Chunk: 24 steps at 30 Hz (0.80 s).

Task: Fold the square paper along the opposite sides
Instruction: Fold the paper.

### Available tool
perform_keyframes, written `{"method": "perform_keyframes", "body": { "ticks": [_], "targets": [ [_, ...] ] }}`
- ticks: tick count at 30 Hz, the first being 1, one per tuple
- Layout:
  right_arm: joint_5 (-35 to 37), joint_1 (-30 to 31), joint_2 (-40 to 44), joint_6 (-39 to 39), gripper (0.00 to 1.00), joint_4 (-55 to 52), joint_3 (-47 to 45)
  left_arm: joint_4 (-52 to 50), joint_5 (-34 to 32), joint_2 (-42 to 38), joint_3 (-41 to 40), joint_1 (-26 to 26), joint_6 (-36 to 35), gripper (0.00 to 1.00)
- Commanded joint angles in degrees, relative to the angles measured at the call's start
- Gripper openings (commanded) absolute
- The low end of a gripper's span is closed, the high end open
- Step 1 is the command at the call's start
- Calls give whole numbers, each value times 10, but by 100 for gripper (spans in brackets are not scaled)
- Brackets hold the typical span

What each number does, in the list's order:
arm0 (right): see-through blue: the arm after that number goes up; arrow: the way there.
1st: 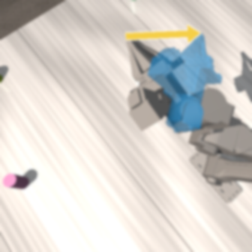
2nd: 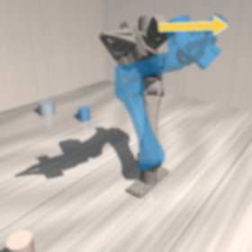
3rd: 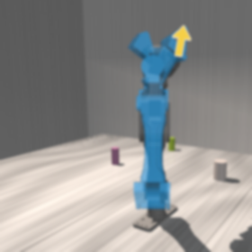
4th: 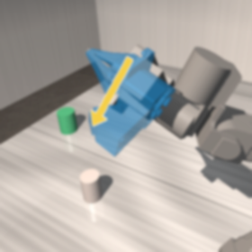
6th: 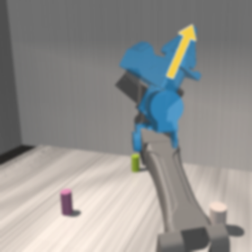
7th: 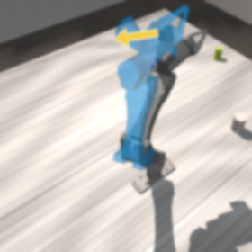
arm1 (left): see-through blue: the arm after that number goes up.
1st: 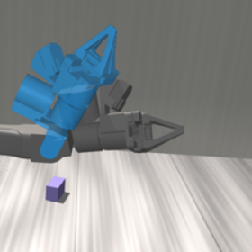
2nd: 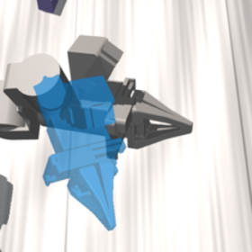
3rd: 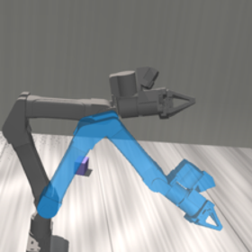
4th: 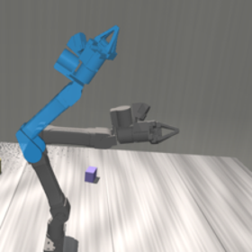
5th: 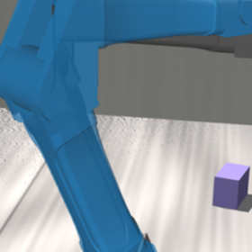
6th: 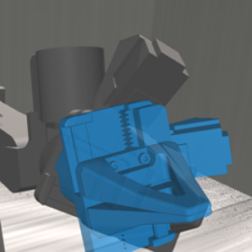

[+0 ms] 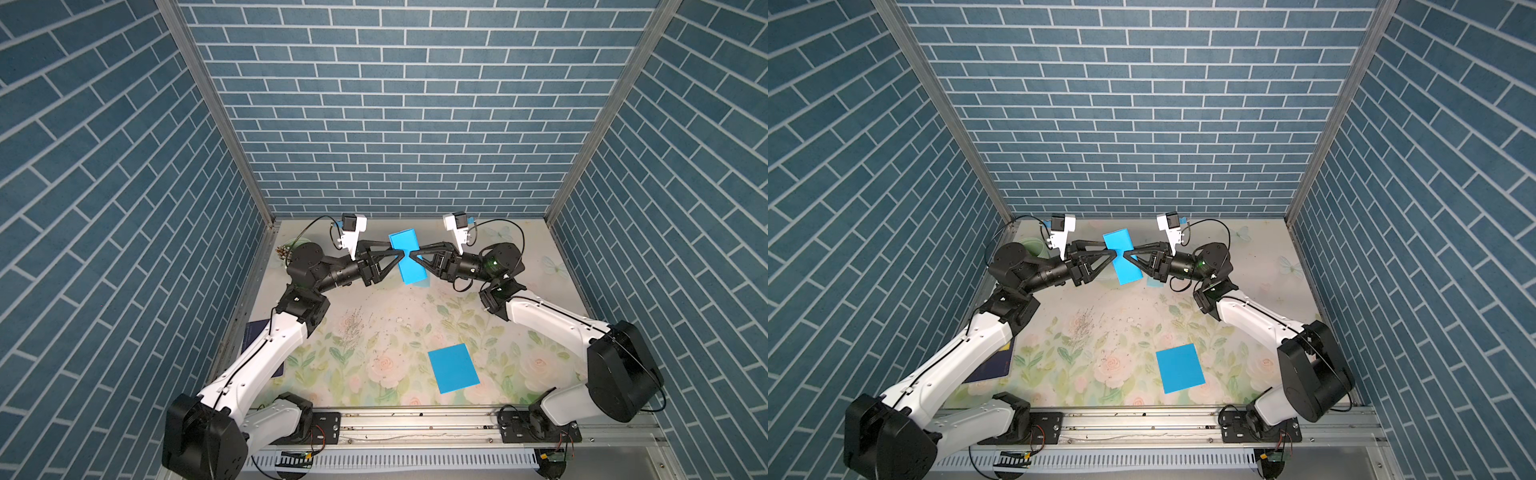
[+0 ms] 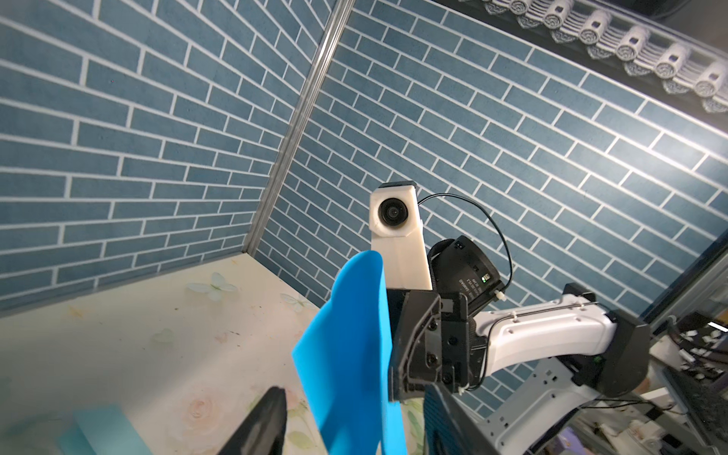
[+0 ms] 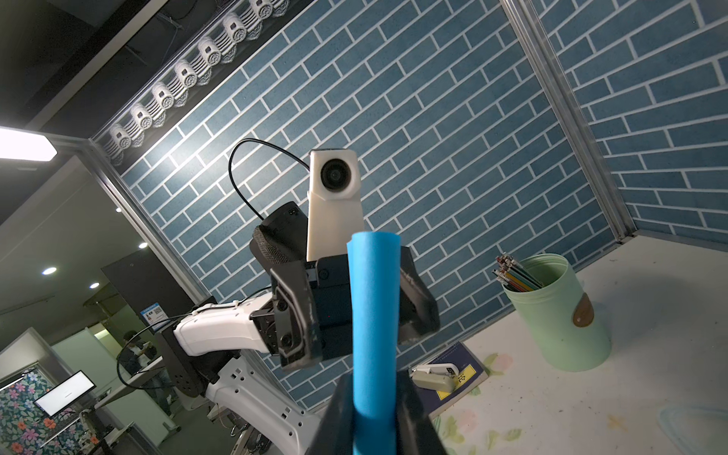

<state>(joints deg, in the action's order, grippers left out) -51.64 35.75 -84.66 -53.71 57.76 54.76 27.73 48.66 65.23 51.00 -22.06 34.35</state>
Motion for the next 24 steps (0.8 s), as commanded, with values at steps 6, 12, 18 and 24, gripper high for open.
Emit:
{"method": "perform_keyframes", "body": {
  "ticks": [6,12,18,24],
  "targets": [
    [15,8,-4,44,21,-44,29,8,1,11,14,-5,-1,41],
    [23,11,-3,62,22,-68,32,4,-1,19,19,-8,0,34],
    [31,13,0,77,21,-88,34,-1,-3,20,20,-9,-2,26],
    [33,14,2,80,22,-93,33,-6,-2,21,20,-9,-2,14]
  ]
}}
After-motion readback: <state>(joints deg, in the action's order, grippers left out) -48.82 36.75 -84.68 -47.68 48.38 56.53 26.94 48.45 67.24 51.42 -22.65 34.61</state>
